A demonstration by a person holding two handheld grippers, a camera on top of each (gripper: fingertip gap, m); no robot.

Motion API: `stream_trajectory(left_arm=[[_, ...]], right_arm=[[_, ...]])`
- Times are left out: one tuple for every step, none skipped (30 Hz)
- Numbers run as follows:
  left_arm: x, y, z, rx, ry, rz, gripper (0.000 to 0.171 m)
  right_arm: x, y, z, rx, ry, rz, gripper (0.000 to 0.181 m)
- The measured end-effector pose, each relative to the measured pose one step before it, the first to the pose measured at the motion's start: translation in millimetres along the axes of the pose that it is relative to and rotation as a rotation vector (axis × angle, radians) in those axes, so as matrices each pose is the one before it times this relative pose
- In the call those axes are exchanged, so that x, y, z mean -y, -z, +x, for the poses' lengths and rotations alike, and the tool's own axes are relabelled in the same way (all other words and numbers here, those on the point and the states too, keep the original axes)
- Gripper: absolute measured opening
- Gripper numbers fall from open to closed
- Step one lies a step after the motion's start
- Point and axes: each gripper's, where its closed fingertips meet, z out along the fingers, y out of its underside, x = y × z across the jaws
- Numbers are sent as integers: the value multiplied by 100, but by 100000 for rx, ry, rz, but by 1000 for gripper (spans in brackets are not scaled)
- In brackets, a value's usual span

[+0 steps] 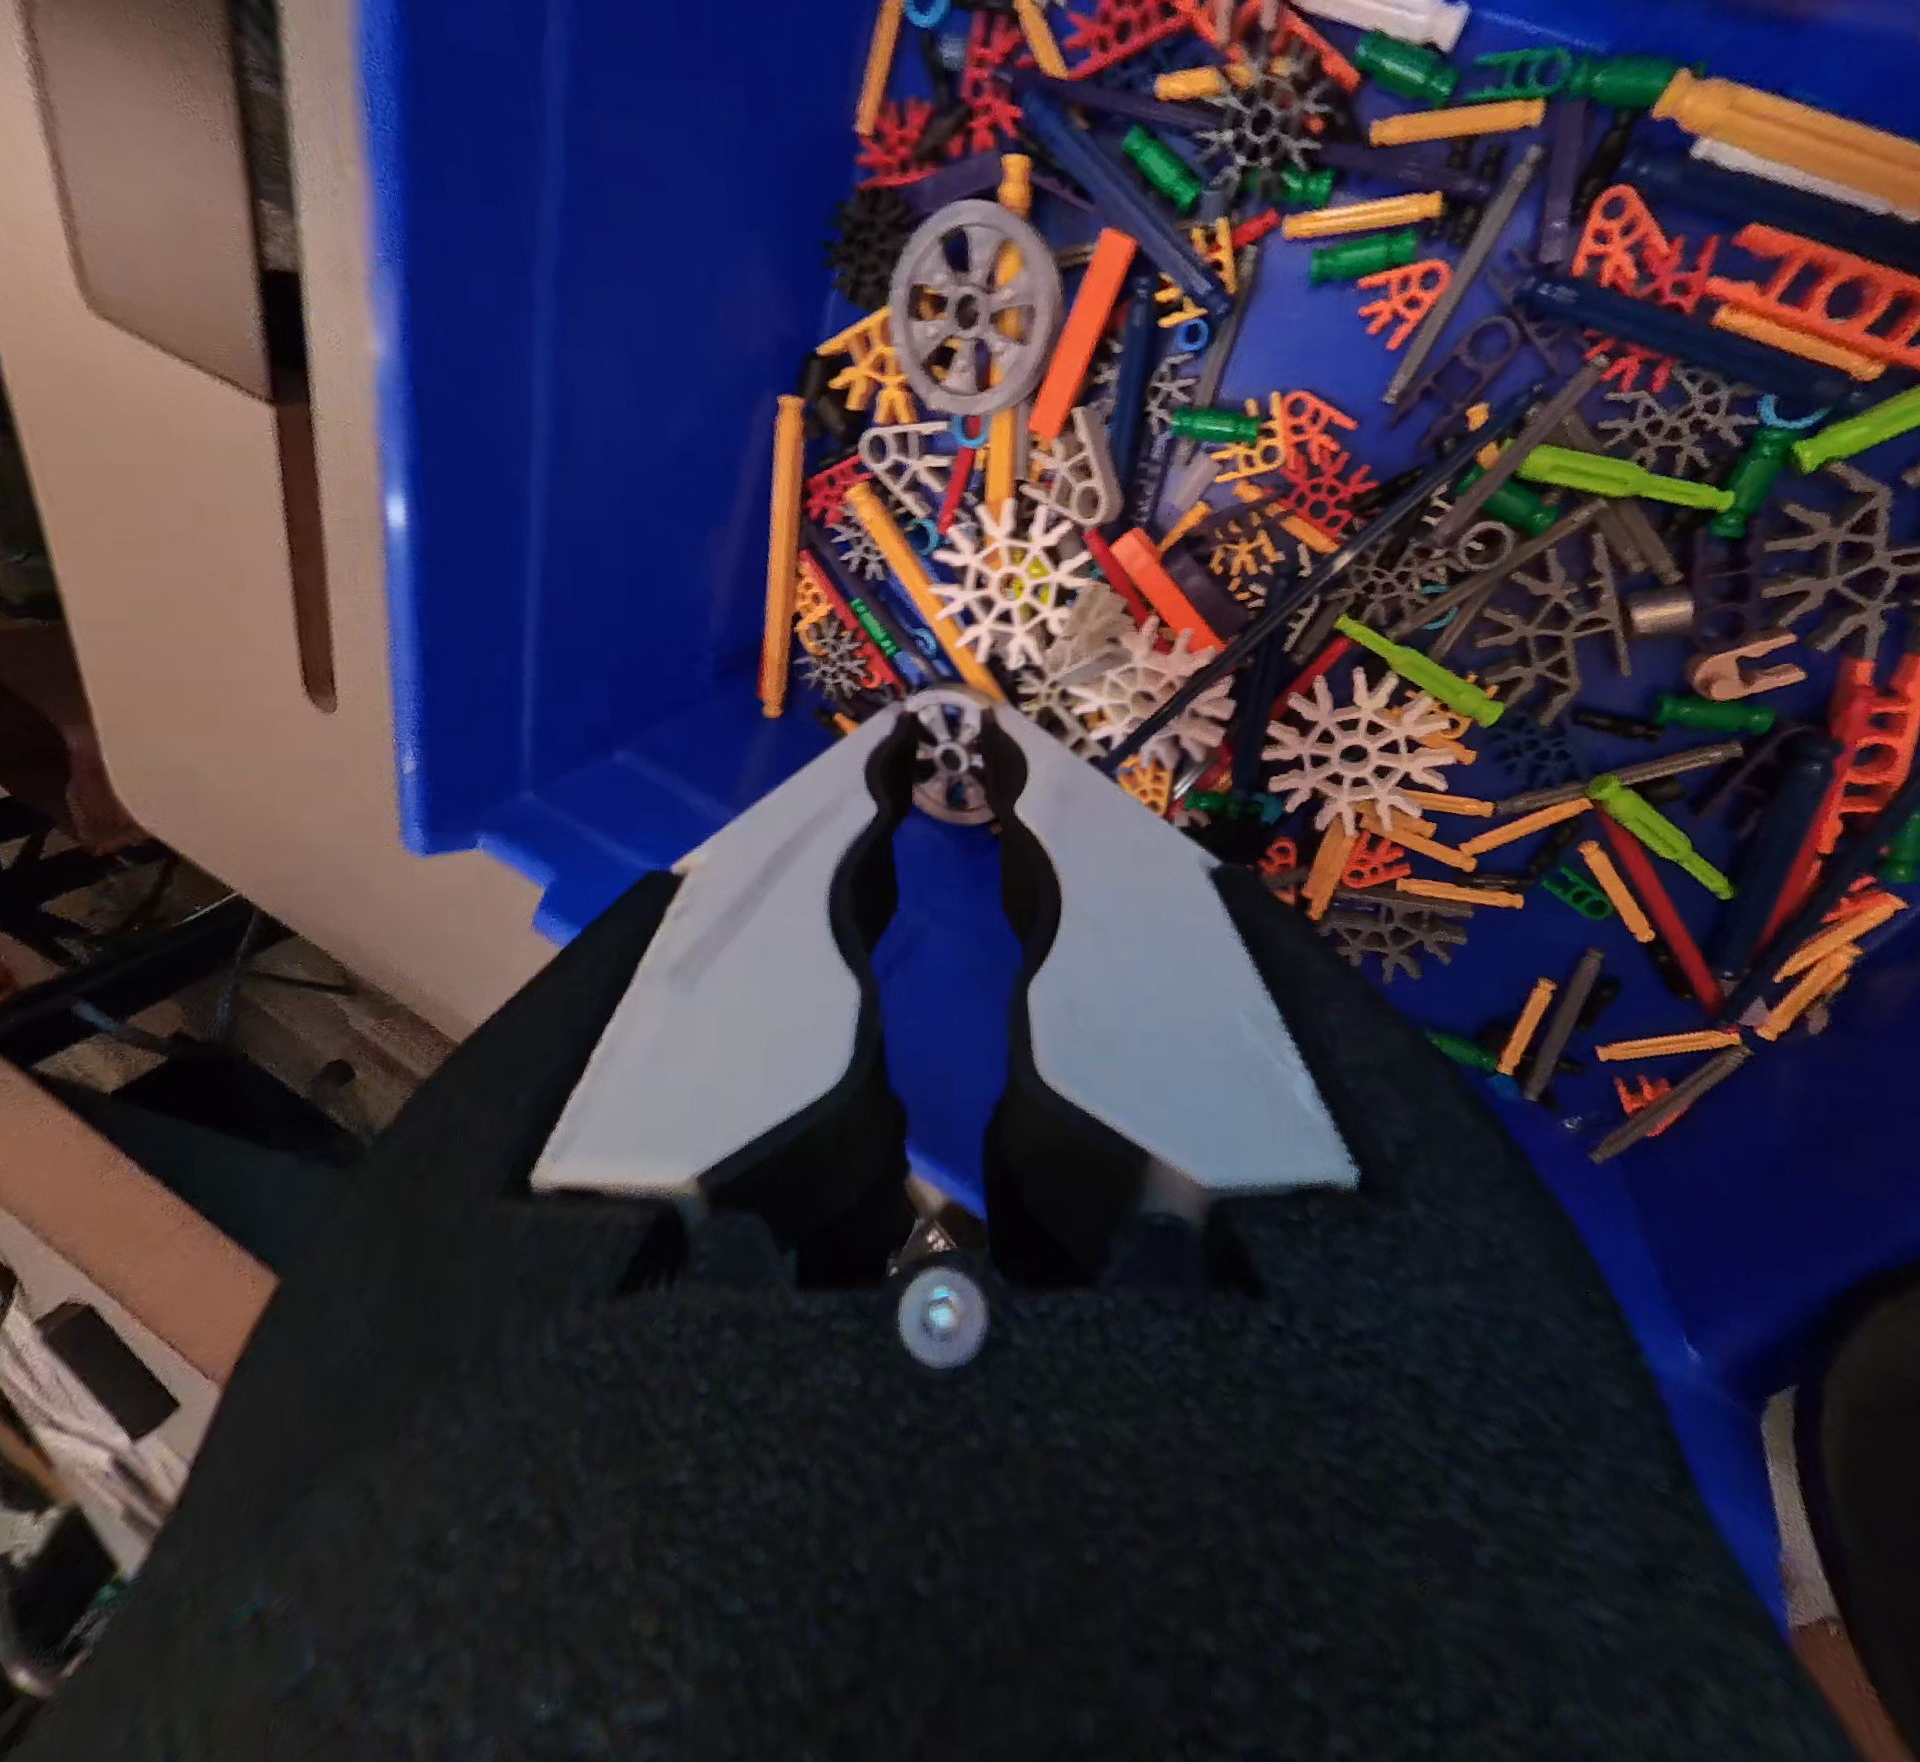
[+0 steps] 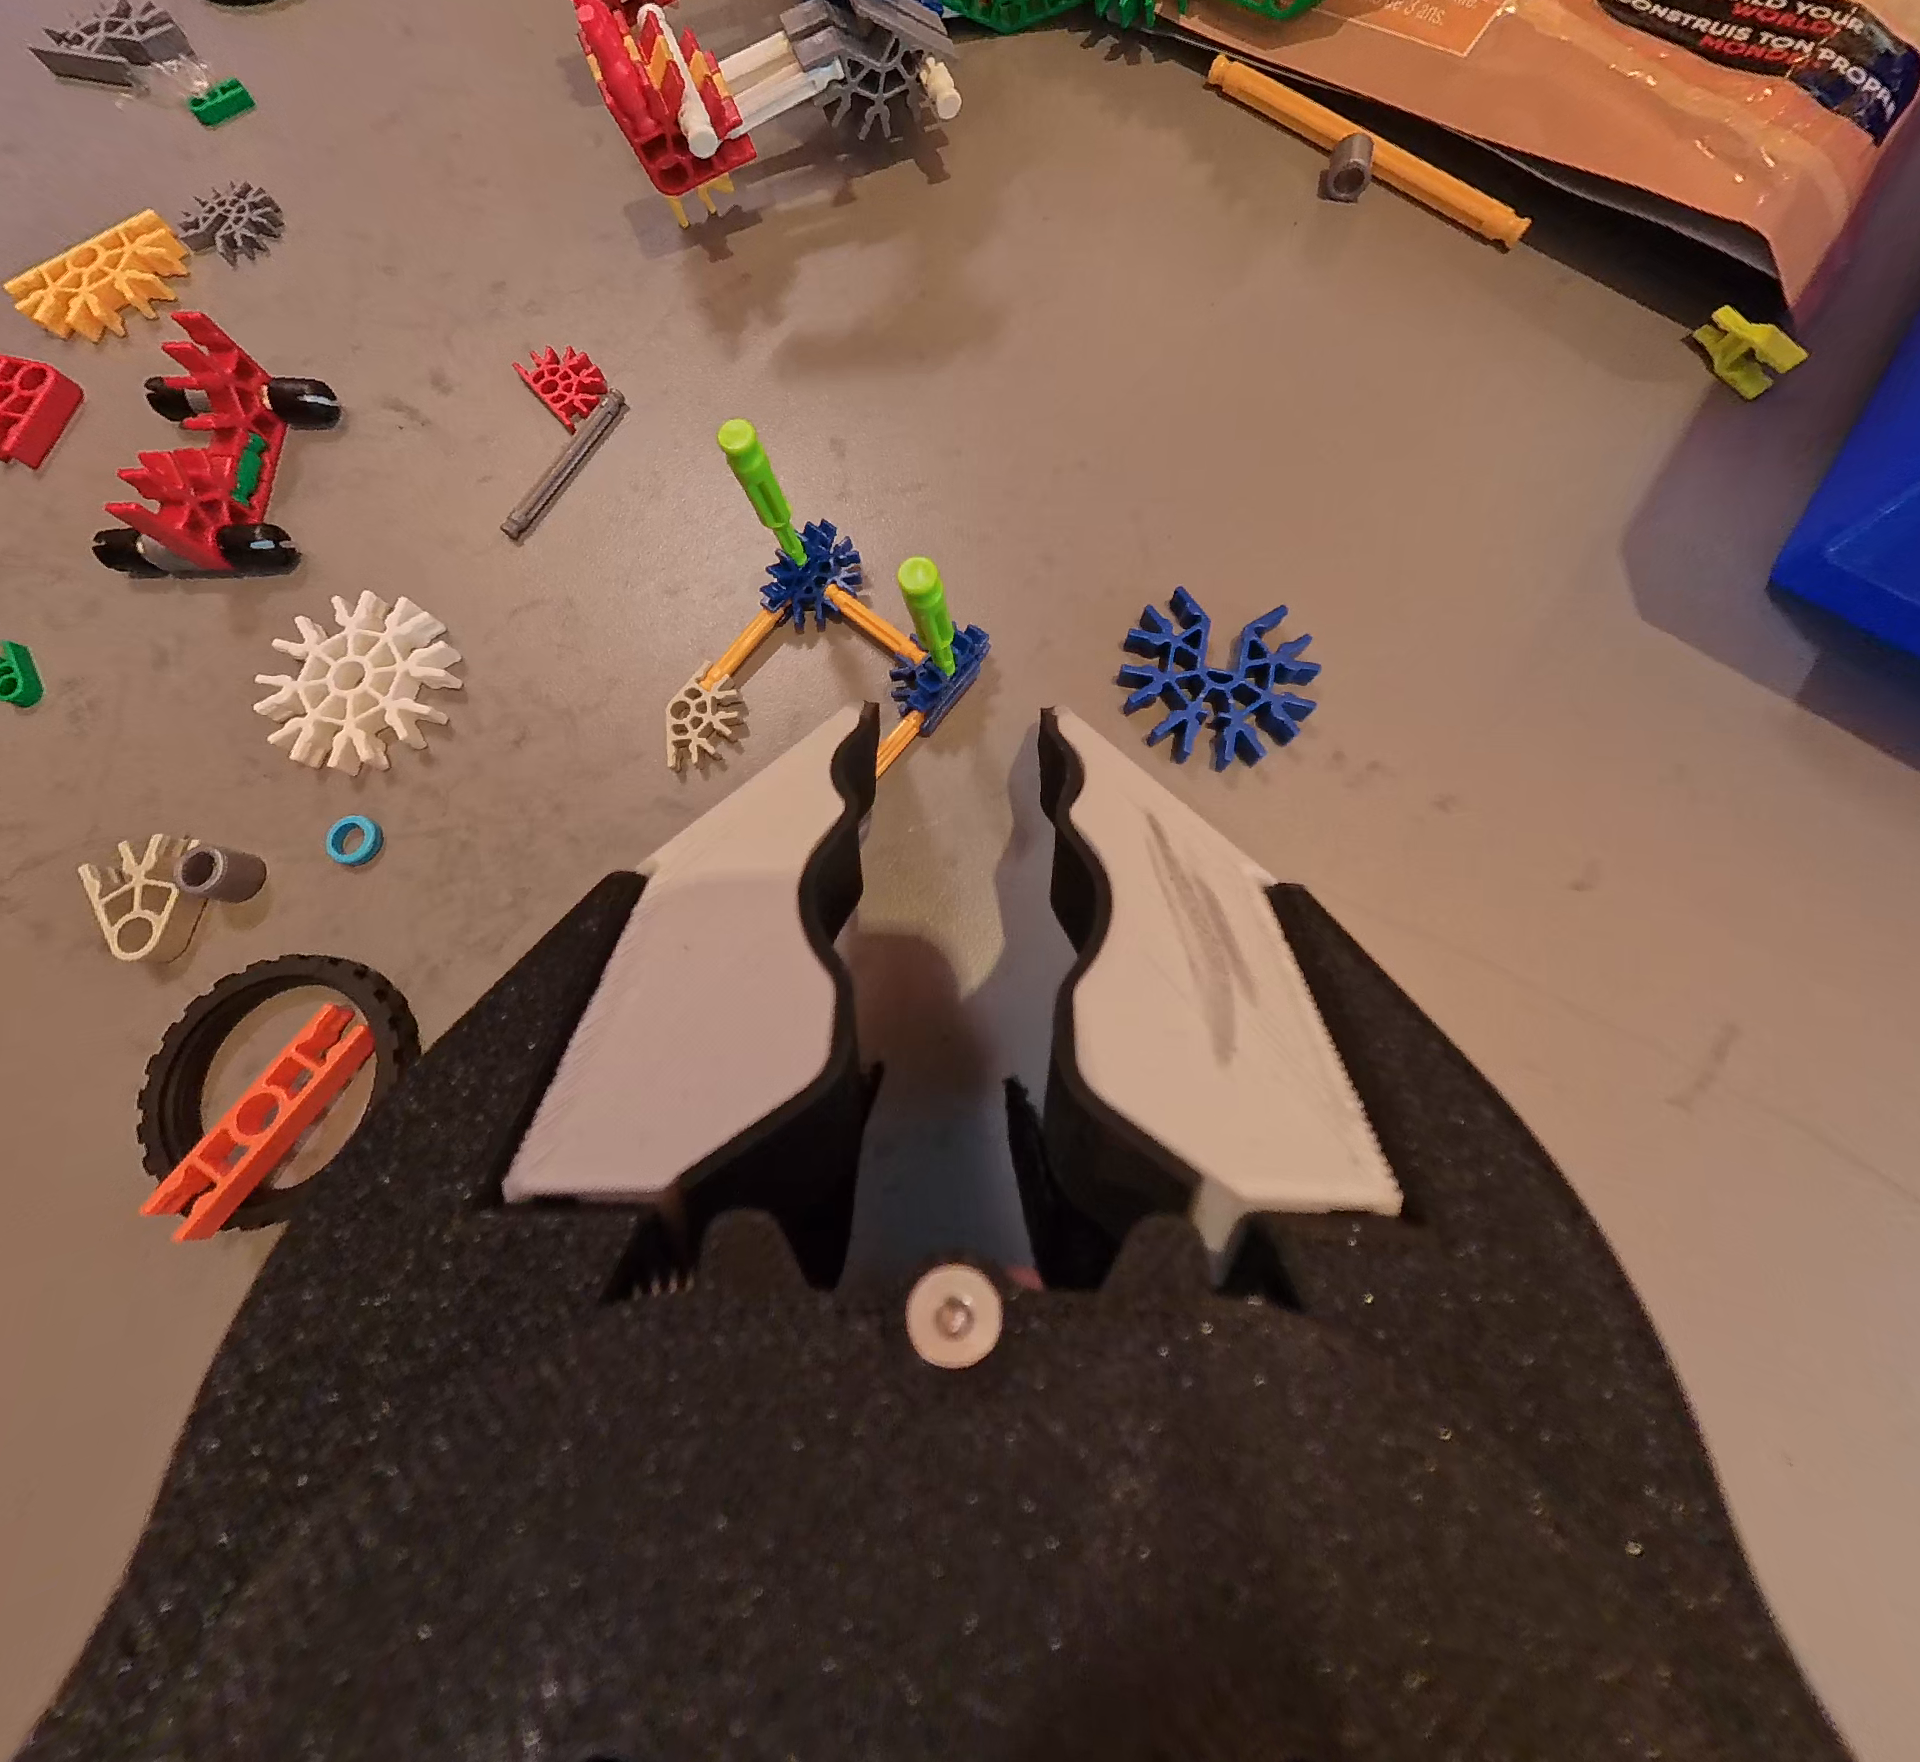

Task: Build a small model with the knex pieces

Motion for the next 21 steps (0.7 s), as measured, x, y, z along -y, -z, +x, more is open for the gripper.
stream_trajectory(left_arm=[[-46,431,-474,926,1797,1482,12],[-91,358,-446,1016,1507,1033,14],[-154,276,-343,802,1147,406,16],[-217,203,-269,716,630,-191,17],[-180,163,-232,842,356,-240,19],[-110,130,-148,556,468,51,21],[-65,102,-56,144,423,109,23],[-27,56,-9,225,126,24,24],[33,46,-41,538,37,186,26],[122,18,74,-18,161,464,27],[205,-7,193,-559,58,673,28],[236,-45,213,-502,-54,679,29],[205,-62,188,-261,-177,293,32],[157,-68,172,-41,-443,-44,34],[162,-57,183,-92,-483,10,36],[126,-23,197,-245,-295,11,38],[114,14,194,-411,-122,121,39],[146,49,268,-902,0,443,40],[217,85,314,-1115,103,902,43],[232,129,268,-811,144,965,45],[256,148,271,-627,-43,971,47]], right_arm=[[4,-2,-6,34,-14,29,30],[1,4,-7,33,-34,57,30],[8,11,3,36,-35,48,30],[3,-1,-5,33,-4,19,30],[0,0,-8,11,45,7,30],[-3,6,-12,-20,64,31,30],[5,-3,0,-44,56,38,30],[1,-1,-6,-65,73,14,30],[-2,1,-2,-79,99,-9,30],[2,-6,-5,-63,101,-24,31],[-1,-4,-7,-42,103,-48,31],[-11,-9,-10,-23,93,-64,31],[-4,2,-14,-14,63,-20,31],[14,8,-1,-32,64,96,31],[14,12,-9,-38,70,149,31],[10,14,-2,-20,63,114,31],[11,9,-12,-20,77,78,31],[1,4,-6,-38,120,61,31],[12,4,-19,-13,133,39,31],[3,-2,-12,62,99,26,31],[-1,5,-17,92,77,40,31]])
